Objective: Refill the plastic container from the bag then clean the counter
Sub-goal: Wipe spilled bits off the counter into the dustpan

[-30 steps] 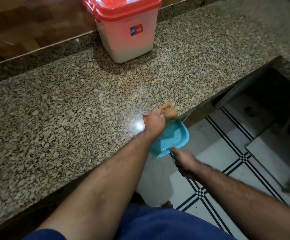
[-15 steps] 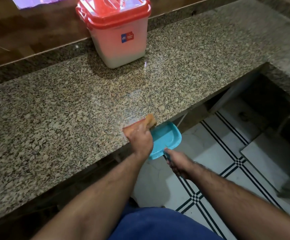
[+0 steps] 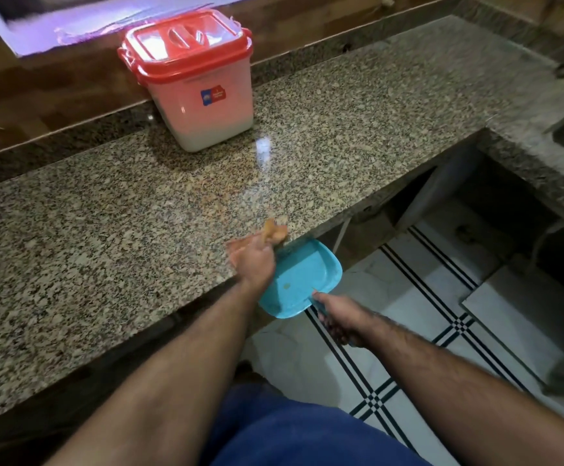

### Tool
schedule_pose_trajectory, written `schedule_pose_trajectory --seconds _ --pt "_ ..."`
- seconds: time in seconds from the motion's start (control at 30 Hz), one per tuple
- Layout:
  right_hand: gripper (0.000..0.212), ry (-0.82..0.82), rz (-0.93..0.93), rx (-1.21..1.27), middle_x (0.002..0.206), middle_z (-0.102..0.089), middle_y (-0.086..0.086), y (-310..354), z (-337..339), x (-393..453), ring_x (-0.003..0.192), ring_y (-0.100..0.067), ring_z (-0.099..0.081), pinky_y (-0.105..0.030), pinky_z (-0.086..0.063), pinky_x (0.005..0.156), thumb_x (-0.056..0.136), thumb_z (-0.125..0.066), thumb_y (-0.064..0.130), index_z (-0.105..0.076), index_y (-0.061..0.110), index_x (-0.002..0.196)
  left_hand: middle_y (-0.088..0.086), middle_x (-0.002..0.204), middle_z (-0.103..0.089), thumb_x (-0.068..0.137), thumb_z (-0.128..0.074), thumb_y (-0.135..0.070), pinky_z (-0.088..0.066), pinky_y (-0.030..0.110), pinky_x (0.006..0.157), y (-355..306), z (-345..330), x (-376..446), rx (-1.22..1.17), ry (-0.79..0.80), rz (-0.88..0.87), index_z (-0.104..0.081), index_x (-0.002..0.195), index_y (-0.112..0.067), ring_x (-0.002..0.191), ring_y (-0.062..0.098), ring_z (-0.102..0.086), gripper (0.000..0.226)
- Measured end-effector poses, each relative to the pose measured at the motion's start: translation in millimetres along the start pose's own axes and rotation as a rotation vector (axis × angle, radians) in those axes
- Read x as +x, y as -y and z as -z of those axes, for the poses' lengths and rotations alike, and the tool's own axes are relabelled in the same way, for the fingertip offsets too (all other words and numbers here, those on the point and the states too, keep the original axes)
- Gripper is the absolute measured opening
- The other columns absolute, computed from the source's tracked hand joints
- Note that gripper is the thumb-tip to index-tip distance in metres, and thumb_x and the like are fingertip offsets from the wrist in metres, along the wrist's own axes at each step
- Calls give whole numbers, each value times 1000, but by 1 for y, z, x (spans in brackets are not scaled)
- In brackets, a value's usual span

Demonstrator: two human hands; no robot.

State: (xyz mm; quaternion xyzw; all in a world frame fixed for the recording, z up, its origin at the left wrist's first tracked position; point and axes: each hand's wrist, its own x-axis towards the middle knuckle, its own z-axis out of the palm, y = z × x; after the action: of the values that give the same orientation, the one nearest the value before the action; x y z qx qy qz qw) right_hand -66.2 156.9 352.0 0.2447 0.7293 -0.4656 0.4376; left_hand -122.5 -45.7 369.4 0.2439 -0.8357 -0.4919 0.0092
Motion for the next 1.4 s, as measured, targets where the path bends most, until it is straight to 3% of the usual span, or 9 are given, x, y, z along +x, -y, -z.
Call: schedule_pose_trajectory --seconds 0.3,0.43,0.63,0.77,0.87,0.93,1.03,1.17,1.4 --pt "60 -21 1 47 52 -41 2 11 36 24 37 -14 -28 -23 -20 40 103 -45 66 -49 20 65 -5 112 -78 110 -51 -46 -66 35 60 -69 -28 75 -200 -57 -244 -51 153 -49 72 10 -72 43" --pt "59 -46 -58 62 53 -41 4 22 48 30 38 -12 -28 -22 -20 41 103 -47 66 -51 21 65 -5 156 -58 113 -44 -28 -53 40 107 -43 -74 77 182 328 -505 -60 145 -53 126 13 -62 44" --pt "58 -77 -82 90 53 -40 4 32 73 44 39 -12 -27 -22 -19 42 101 -49 68 -50 22 66 -3 95 -75 115 -45 -42 -56 28 48 -110 -94 103 -231 167 -189 -70 118 -34 69 16 -68 27" --pt "57 -66 -75 90 54 -41 4 36 83 47 39 -12 -29 -23 -20 41 102 -48 67 -50 22 66 0 105 -76 113 -47 -31 -61 35 52 -145 -120 116 -13 189 -456 -60 127 -62 67 15 -67 36" --pt "59 -48 -75 45 55 -40 4 38 93 49 40 -12 -29 -24 -19 42 101 -46 69 -47 24 62 -7 114 -72 101 -39 -25 -67 40 82 -133 -148 113 343 290 -577 -68 106 -46 106 18 -73 36" --pt "59 -24 -73 14 55 -40 4 38 102 52 40 -12 -29 -24 -20 42 100 -45 70 -47 24 62 -7 134 -67 103 -43 -27 -55 37 109 -118 -155 102 511 292 -606 -73 124 -33 125 16 -63 38" --pt "59 19 -64 -14 56 -40 4 37 114 58 40 -12 -28 -23 -19 41 100 -45 71 -47 24 63 1 114 -70 109 -48 -23 -51 31 83 -115 -130 78 494 305 -490 -71 134 -22 99 20 -66 33" --pt "58 81 -25 -39 53 -40 4 41 127 58 39 -12 -26 -22 -19 40 105 -44 66 -46 21 67 6 91 -68 102 -54 -15 -41 30 71 -116 -70 70 451 194 -256 -70 101 -18 83 27 -63 16" --pt "57 145 15 -122 54 -37 2 44 152 63 41 -12 -24 -24 -18 44 106 -44 62 -45 19 67 1 93 -67 106 -51 -13 -45 27 56 -59 18 41 366 -435 -83 -61 148 -25 66 10 -55 45"
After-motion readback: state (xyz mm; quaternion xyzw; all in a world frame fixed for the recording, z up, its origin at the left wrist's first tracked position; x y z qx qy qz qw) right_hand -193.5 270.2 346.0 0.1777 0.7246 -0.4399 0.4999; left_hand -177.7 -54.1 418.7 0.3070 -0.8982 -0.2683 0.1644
